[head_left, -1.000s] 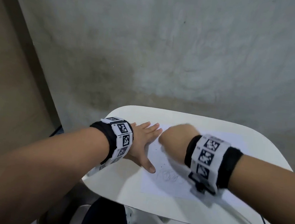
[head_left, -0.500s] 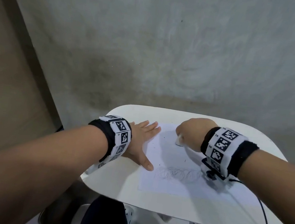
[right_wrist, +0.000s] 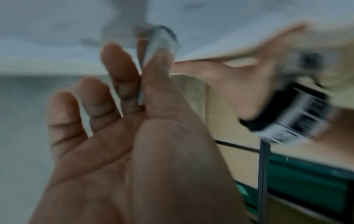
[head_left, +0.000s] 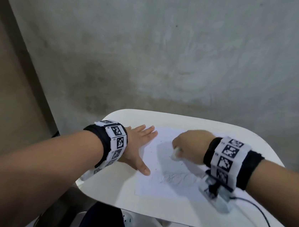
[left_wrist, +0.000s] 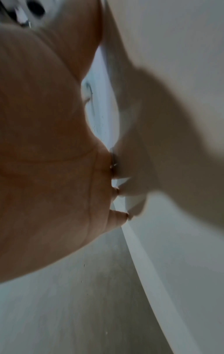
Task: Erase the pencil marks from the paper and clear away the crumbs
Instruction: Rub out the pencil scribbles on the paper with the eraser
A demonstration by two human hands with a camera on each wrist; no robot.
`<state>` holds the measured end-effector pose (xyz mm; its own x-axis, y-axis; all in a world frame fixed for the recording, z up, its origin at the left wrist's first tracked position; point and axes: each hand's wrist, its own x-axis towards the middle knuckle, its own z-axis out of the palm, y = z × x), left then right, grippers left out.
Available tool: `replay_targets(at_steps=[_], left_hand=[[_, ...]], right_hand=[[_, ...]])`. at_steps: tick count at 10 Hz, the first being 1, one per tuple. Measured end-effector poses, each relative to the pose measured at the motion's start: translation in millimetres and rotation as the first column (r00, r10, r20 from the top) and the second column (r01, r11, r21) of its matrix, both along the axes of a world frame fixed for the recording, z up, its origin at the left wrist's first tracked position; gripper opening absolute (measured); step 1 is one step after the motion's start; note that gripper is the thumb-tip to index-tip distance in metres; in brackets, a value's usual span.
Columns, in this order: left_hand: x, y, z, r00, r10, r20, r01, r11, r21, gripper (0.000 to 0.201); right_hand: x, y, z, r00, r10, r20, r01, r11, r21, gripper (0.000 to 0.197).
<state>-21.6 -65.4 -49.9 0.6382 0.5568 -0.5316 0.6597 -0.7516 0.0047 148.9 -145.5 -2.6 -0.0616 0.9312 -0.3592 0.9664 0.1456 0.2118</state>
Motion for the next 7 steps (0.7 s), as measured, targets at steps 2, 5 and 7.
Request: replay_targets(at_steps=[2, 5, 7], left_hand=[[1.0, -0.5, 0.4, 1.0, -0.001, -0.001, 0.001, 1.0, 0.012, 0.129], [-2.2, -5.9, 2.6, 0.994, -0.095, -0.052, 0.103, 0.98, 0.173, 0.119], [17.9, -58.2, -1.3, 0.774, -0.632, 0.039, 0.616, 0.766, 0.184, 0.082]], right_hand=[[-9.4, -11.9, -9.9, 0.996, 0.086, 0.034, -0.087, 0.996, 0.013, 0.017], [109.2, -14.5, -9.2, 0.303, -0.581, -0.756, 0.549, 0.755, -0.36, 0.02], [118.8, -23.2, -18.2, 0.365, -0.537, -0.761, 0.489, 0.806, -0.334, 0.018]])
